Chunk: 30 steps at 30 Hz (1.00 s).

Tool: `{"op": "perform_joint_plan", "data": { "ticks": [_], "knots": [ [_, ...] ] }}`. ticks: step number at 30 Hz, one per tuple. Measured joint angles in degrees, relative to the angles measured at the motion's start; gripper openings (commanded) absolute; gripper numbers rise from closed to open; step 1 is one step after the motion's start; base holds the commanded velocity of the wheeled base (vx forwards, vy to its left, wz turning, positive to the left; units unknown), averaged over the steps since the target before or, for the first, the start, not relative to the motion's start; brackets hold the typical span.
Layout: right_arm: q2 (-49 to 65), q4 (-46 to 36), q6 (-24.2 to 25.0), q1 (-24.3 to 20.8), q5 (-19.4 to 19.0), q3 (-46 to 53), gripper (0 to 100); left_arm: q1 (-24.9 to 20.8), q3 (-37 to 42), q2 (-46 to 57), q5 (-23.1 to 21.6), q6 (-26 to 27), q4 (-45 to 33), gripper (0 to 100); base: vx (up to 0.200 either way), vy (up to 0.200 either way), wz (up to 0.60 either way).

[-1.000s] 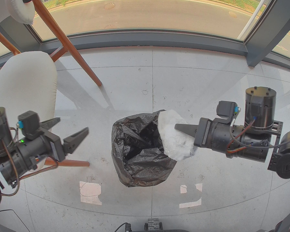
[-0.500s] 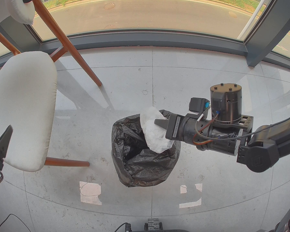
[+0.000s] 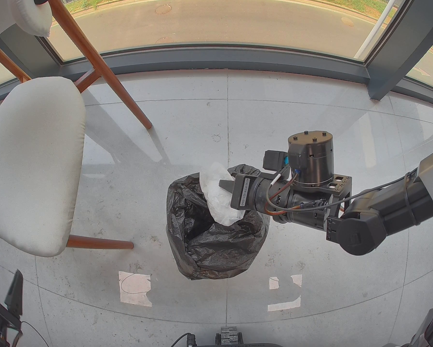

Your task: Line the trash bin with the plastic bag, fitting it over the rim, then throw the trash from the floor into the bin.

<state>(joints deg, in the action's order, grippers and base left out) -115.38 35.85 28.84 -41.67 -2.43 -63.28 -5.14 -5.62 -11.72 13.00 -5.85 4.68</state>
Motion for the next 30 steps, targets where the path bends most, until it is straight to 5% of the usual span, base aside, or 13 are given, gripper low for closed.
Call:
{"op": "perform_joint_plan", "data": {
  "ticks": [3,4,17,24,30],
  "knots": [
    [-0.83,1.58,-0.13,0.24,0.02,-0.37,0,0.05,1.16,4.14,-1.76,0.52,-2.34,100,0.0,0.0,0.0],
    [-1.12,2.08,-0.16,0.33,0.05,-0.44,100,0.07,1.93,5.16,-2.95,0.88,-2.11,100,0.0,0.0,0.0],
    [0.44,4.41,0.41,1.54,1.65,0.05,100,0.16,4.57,8.28,-20.57,6.42,-1.1,100,0.0,0.0,0.0],
    [9.09,4.44,0.57,5.84,2.67,6.89,100,0.16,4.61,8.45,-19.22,6.75,-1.24,100,0.0,0.0,0.0],
    [19.93,4.4,0.44,16.68,2.61,15.93,100,0.13,4.61,8.47,-12.95,4.57,-1.56,100,0.0,0.0,0.0]
  ]
}}
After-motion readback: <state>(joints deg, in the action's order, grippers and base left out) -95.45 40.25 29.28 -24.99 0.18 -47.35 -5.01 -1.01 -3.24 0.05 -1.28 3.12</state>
